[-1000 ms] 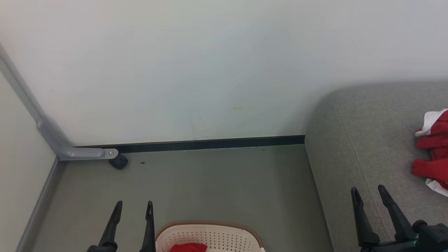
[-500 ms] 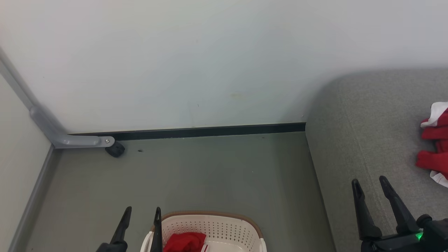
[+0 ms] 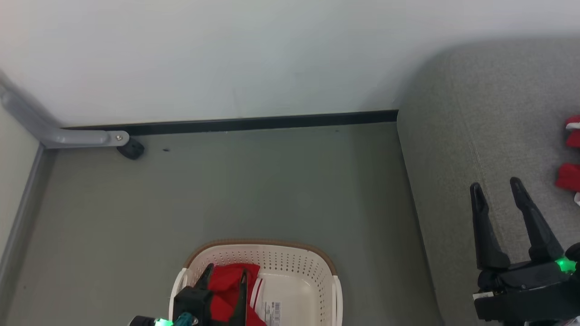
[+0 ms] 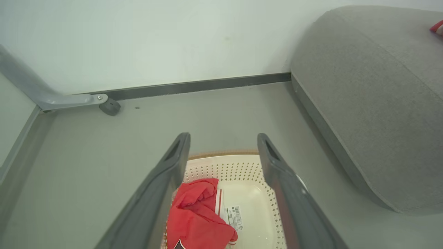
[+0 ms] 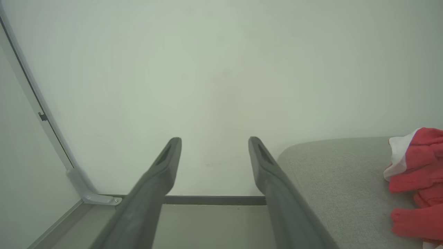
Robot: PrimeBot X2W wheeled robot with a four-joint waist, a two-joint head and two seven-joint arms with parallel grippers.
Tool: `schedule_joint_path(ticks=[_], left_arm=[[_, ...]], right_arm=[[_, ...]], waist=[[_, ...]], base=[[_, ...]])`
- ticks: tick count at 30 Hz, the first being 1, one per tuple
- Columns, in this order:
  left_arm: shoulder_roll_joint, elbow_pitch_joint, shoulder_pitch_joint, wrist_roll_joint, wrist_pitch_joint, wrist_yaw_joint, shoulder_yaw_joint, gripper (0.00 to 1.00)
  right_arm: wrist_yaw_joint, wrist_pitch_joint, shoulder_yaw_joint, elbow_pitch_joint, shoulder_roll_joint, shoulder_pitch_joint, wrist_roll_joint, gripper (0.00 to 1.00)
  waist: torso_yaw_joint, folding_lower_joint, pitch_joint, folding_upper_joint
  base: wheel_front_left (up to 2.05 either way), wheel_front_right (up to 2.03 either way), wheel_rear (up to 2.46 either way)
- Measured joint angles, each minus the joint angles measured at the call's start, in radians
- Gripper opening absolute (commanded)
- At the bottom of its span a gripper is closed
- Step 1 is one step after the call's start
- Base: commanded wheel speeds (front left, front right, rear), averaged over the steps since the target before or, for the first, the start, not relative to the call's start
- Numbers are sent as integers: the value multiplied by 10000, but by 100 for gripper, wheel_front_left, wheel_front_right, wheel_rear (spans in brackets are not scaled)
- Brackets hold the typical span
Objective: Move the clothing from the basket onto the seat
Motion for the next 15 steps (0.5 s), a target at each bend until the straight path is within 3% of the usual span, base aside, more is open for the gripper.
schedule_joint_path(ticks=[15], left_arm=[[-71,2936,-2314,437,1106,-84,-485,100]], right_arm=[[-2,351,153,-930,-65,-1491,-320,100]], waist=[[-354,1,2131,0]], base=[[0,0,0]])
